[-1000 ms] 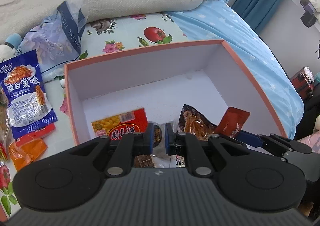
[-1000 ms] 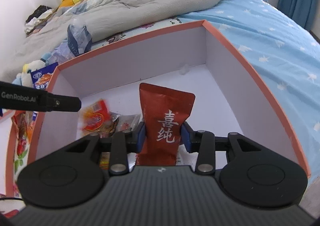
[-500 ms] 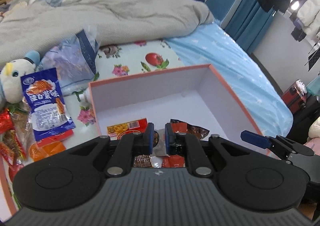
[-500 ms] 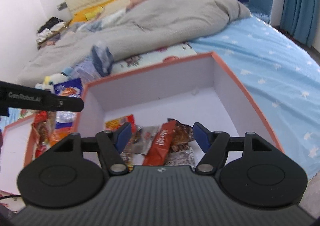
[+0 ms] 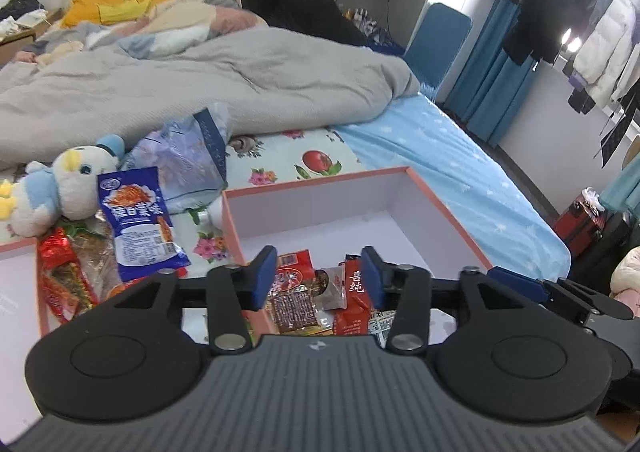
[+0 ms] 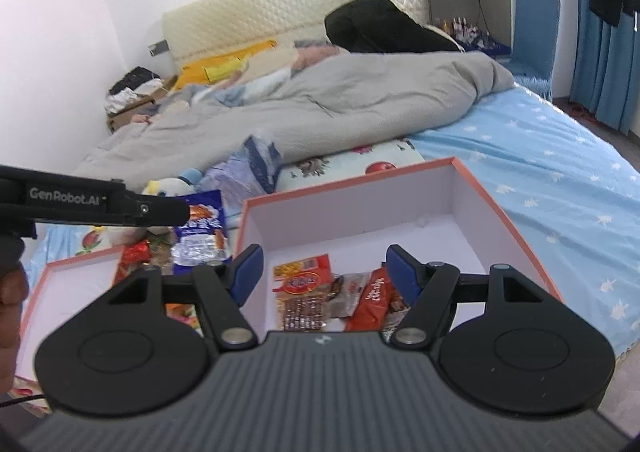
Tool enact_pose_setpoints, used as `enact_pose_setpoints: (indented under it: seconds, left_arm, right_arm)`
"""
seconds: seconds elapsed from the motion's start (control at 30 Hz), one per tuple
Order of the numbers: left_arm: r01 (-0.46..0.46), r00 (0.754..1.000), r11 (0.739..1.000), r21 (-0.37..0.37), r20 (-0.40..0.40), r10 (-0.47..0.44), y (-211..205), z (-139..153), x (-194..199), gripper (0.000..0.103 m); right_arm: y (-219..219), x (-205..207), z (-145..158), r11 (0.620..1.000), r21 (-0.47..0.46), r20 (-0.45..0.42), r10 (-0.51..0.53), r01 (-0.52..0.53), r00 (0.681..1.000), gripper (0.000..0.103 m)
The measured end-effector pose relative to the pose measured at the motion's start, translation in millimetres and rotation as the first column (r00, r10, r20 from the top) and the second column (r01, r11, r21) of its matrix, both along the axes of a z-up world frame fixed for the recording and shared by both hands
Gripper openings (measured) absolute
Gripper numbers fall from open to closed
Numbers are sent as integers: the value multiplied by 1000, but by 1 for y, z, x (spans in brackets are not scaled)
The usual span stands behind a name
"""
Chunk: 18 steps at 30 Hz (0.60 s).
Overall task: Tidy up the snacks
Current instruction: 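Open both tools to release the packets into the box, then withdraw both open tools up and away from the box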
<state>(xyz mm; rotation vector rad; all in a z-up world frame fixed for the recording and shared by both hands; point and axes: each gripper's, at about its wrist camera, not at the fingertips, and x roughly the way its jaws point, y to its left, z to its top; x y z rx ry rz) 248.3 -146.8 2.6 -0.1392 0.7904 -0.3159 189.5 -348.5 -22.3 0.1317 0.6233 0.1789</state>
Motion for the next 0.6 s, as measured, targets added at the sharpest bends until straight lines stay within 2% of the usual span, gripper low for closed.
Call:
enact_pose_setpoints:
  seconds: [0.1,0.23,0.3,0.47,0.6]
  left_arm:
    - [-12,1000,1000,9,18,12,8,7,-19,70]
    - [-33,999,999,23,44,32,21,17,-45,76]
    - [-45,997,999,28,58,43,29,20,-56,83]
    - [-80,992,997,19,96,78,52,30,-84,87]
    - [-113,986,992,53,129,105,64,33,-106,92]
  right_arm:
    - [7,-14,7,1000,-3,25,11,-11,1000,70]
    - [18,-32,16,1000,-3,57,20,-20,998,70]
    - [23,-39,20,1000,1,67,26,-26,997,70]
    - [39,-55,26,998,-6,92,57,-57,994,70]
    - [51,-65,27,997,11,99,77,-79,992,70]
